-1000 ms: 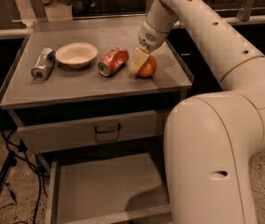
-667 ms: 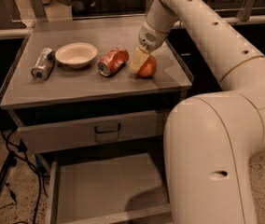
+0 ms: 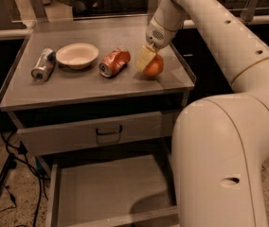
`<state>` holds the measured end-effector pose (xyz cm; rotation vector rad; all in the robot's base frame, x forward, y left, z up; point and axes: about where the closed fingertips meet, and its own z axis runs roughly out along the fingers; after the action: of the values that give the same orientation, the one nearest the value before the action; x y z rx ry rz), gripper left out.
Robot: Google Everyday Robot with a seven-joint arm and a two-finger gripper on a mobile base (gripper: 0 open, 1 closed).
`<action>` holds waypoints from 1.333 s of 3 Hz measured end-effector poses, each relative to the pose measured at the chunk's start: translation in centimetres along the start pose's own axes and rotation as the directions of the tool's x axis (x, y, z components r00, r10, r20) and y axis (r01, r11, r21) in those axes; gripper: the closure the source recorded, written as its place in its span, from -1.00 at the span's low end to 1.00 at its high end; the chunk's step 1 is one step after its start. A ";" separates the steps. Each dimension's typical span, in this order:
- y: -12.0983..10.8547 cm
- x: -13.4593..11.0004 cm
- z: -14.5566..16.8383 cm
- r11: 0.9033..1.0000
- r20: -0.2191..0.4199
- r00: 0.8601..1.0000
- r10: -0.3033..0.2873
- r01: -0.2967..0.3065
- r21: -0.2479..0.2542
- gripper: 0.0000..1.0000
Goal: Place orange into middle drawer
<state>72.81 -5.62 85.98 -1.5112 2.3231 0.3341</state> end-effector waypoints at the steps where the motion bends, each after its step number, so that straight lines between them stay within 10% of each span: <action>1: 0.8 1.1 -2.6 0.999 0.001 0.999 0.047 -0.047 0.020 1.00; 4: 9.9 4.5 -7.8 0.988 0.016 0.988 0.154 -0.154 0.010 1.00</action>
Offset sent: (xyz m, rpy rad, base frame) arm -0.1035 -0.0468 0.0525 0.0051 0.0493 -0.1682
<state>60.84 -8.33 91.30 -1.3225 2.4311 0.3694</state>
